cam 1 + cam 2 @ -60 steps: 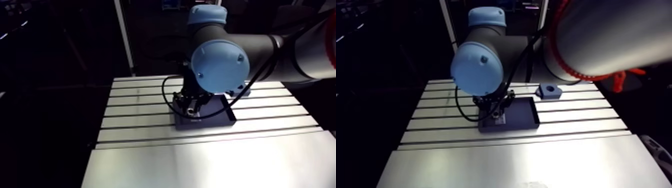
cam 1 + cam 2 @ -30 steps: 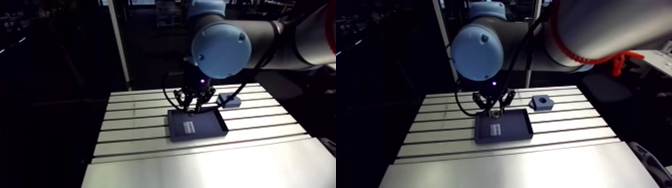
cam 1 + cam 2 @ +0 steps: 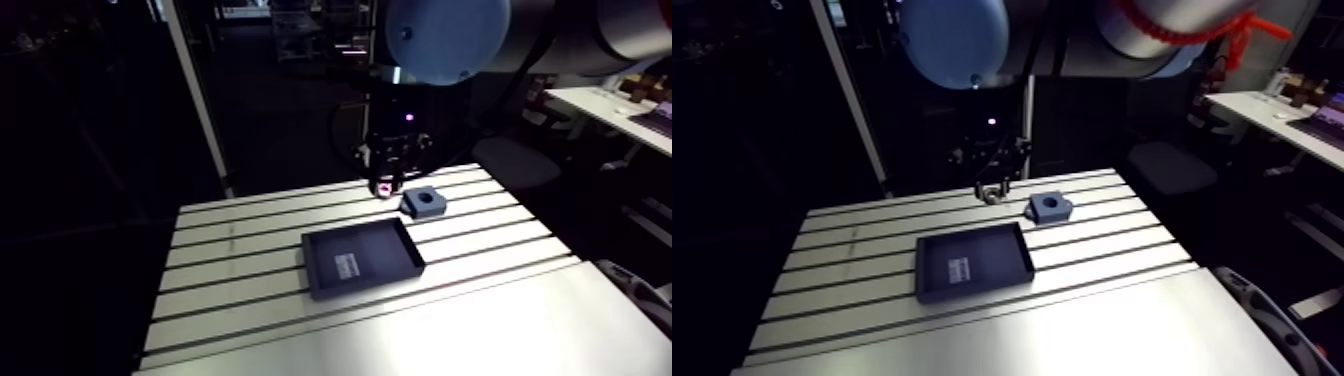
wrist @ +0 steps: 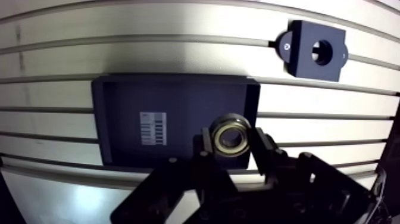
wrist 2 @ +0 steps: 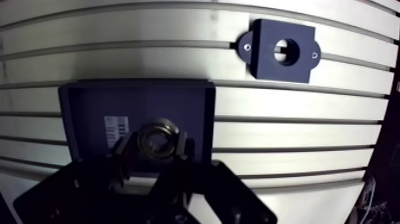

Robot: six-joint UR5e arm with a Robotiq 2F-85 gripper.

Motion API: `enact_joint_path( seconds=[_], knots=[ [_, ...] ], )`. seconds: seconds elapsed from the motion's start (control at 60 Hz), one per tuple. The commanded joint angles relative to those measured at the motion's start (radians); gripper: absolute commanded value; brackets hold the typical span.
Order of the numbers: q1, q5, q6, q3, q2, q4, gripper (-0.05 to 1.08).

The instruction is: Pick up the bearing and press it into the housing until flush.

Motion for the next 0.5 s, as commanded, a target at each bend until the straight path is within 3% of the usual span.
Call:
enact_joint_path(
  seconds=[0.017,0.417,0.5],
  knots=[
    [-0.102,-0.008,-0.055,-0.206,0.111,0.069,0.61],
    [-0.118,-0.012,-0.074,-0.235,0.162,0.067,0.61],
    [-0.125,-0.03,-0.076,-0.239,0.175,0.064,0.61]
  ],
)
